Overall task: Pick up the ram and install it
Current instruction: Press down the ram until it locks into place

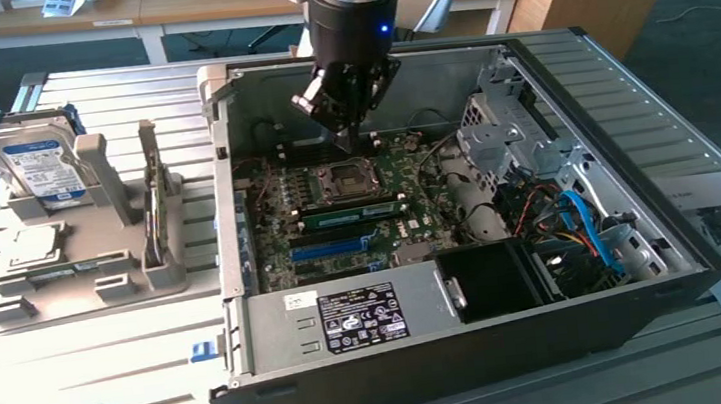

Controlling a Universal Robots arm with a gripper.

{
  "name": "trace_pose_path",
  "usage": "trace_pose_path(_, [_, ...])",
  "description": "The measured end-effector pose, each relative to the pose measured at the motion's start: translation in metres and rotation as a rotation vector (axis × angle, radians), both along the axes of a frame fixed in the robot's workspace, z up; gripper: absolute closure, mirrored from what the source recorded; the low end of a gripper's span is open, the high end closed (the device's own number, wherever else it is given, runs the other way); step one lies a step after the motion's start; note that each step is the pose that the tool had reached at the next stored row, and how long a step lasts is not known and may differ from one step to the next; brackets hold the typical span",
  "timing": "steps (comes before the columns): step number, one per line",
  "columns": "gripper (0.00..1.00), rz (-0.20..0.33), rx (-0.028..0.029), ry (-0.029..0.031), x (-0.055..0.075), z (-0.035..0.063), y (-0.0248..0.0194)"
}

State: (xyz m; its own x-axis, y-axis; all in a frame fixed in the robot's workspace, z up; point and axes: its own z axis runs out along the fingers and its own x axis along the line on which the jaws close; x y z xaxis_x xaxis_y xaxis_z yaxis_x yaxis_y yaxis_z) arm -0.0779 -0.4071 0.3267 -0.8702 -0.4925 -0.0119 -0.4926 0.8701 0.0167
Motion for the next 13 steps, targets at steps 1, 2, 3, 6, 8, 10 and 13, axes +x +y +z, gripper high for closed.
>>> trace_pose_path(1, [0.9,-0.018,0.0,-0.0001,0.0,0.0,0.0])
trace_pose_path(2, [0.9,-0.036,0.0001,-0.0001,0.0,-0.0001,0.0])
trace_pose_path(3, [0.9,-0.054,0.0001,-0.0001,0.0,-0.0001,0.0])
trace_pose_path(6, [0.9,-0.11,0.0001,-0.0001,0.0,-0.0001,0.0])
trace_pose_path(8, [0.9,-0.146,0.0001,-0.0001,0.0,-0.0001,0.0])
trace_pose_path(10, [0.9,-0.182,0.0001,-0.0001,0.0,-0.0001,0.0])
trace_pose_path(13, [0.9,-0.237,0.0,0.0,0.0,-0.0001,0.0])
